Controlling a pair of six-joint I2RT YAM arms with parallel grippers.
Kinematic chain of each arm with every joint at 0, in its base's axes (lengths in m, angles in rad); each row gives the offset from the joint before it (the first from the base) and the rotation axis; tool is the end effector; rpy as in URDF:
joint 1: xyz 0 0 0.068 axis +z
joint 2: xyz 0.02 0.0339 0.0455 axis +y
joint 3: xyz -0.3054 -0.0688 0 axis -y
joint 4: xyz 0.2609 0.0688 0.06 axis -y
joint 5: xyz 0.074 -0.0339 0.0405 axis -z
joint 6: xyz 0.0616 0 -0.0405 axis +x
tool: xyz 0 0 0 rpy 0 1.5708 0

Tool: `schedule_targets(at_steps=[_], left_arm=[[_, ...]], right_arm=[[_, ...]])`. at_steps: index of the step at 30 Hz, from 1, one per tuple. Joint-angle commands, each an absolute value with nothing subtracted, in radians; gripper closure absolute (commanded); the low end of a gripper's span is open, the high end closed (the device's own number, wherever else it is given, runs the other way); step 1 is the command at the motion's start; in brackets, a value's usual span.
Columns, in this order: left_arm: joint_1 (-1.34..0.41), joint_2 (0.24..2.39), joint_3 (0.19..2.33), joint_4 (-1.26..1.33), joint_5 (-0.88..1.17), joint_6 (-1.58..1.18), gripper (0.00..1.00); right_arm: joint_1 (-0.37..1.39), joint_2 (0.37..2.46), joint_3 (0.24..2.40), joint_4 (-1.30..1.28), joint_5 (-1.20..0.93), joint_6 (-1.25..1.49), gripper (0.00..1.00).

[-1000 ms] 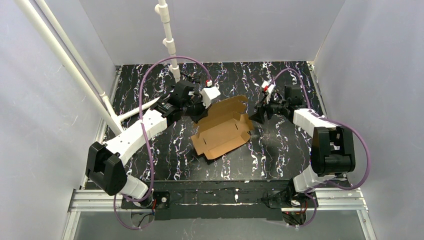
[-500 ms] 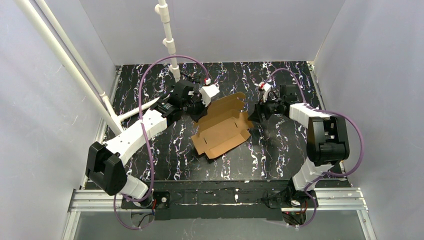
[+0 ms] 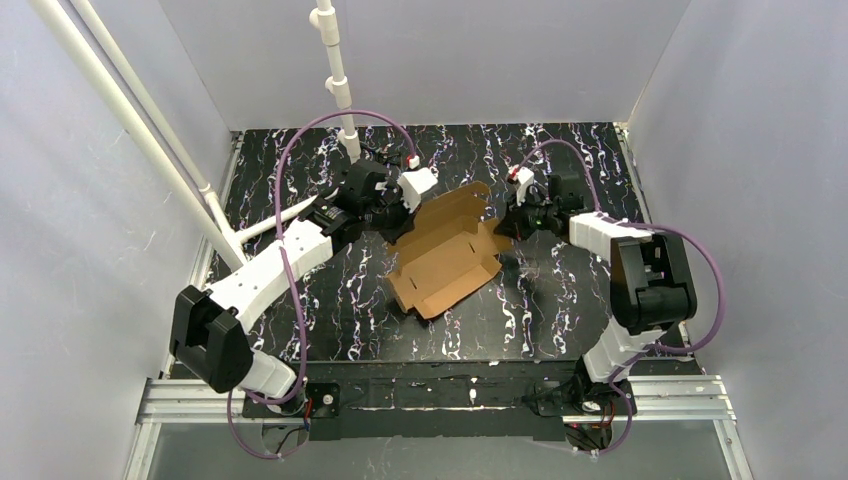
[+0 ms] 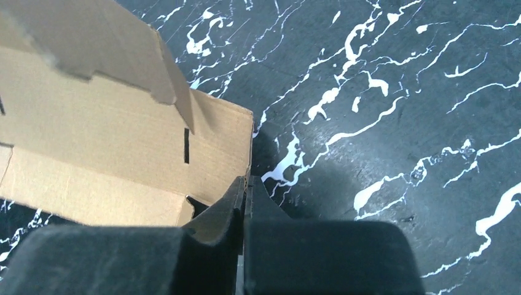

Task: Fold the paper box

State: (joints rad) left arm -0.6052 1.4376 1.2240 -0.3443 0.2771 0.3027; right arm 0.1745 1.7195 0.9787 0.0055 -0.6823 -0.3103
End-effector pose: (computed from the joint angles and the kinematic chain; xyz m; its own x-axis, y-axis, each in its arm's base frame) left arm 0.2866 -0.2188 0.3490 -0.1956 0.4839 -0.8530 0.8343 0.5392 0.1147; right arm 0.3760 0.1057 0.2020 -0.4473 -0.3195 -0.8354 -0.7686 0.6150 0.1763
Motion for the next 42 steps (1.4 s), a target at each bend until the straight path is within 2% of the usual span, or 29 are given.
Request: schedule_targets(at_steps=[1,16,23,32,42], left_arm=[[-0.607,1.377,1.260,-0.372,0.297,0.290,1.00],[-0.606,1.366,1.298,-0.386,0.377,0.148,1.00],[-0.597,1.387,1.298,-0.371,0.415,0.080,1.00],[-0.588,1.391,1.306,-0.386,0.483,0.075,1.00],[-0.588,1.391,1.262,-0.386,0.571,0.055,1.00]], right_arm=[[0.178,1.590,0.886,0.237,-0.702,-0.227,0.99],[0.276,1.475,0.733,0.542,-0.482,-0.234,0.99],[0.284,1.487,0.622,0.816,-0.439,-0.190,0.99],[0.282,1.508,0.529,0.980,-0.512,-0.182,0.99],[0.243,1.507,0.468,0.956,-0.630,-0.233,0.99]])
